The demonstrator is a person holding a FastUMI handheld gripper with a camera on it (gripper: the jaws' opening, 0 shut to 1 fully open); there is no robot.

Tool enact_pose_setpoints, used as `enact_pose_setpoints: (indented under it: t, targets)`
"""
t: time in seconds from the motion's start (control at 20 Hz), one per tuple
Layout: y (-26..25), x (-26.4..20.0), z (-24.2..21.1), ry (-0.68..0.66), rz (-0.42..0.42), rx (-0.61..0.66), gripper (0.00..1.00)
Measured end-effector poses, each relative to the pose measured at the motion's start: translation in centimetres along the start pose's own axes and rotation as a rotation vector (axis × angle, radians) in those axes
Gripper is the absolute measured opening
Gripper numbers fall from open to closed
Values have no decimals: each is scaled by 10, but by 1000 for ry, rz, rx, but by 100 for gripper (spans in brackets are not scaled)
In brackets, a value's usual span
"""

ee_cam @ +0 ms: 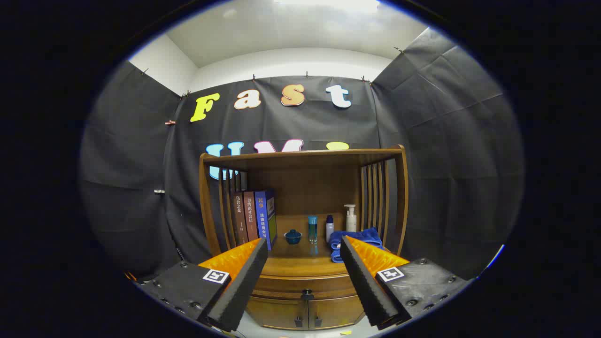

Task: Pull open the drawer, take out the items inside it, and place them on the countertop above the cabinet.

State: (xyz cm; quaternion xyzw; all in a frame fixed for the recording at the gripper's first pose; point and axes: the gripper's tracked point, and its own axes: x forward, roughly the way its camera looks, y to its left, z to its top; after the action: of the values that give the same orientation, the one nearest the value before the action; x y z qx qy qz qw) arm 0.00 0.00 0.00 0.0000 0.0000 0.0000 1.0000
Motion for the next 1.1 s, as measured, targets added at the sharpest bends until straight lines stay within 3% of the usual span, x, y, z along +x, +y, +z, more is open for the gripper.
enact_pose_setpoints:
  t: [1.1]
  targets:
    - [-5, 8, -12, 38, -11, -16, 99]
